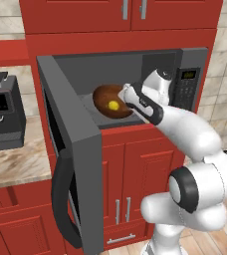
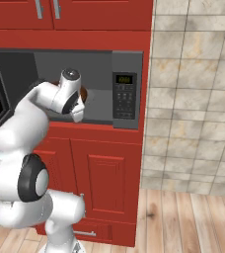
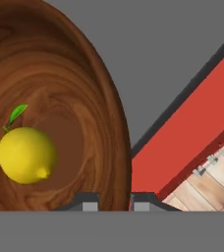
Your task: Pick the lemon from the sink and place it in the bowl. Then pick the bowl and place it in the microwave. Then close the microwave door and press the start button.
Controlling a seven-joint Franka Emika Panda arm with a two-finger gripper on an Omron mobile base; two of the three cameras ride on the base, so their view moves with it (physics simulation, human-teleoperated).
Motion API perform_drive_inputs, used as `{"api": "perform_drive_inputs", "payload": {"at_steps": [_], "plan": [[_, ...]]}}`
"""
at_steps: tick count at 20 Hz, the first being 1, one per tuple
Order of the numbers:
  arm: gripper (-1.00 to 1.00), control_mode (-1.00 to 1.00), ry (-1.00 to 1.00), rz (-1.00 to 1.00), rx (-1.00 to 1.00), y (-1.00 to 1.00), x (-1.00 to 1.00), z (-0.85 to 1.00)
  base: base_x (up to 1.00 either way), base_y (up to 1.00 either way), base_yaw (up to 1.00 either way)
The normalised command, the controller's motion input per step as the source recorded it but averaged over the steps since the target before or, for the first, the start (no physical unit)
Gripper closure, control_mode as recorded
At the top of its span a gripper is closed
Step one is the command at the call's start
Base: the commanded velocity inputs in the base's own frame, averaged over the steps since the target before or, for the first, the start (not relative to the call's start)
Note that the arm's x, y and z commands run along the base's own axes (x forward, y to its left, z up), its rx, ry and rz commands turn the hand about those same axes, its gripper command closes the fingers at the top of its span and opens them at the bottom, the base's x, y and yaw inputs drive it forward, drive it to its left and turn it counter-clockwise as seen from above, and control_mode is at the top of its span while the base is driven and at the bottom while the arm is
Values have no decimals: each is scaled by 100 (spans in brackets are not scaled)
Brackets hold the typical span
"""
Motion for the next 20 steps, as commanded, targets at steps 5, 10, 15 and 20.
{"api": "perform_drive_inputs", "payload": {"at_steps": [5,10,15,20], "plan": [[100,-100,1,0,0,0,82,-3,0,0,0],[100,-100,0,0,0,-7,77,-8,0,0,0],[100,-100,0,-1,0,-6,36,-19,0,0,0],[100,-100,0,-2,-1,9,29,-59,0,0,0]]}}
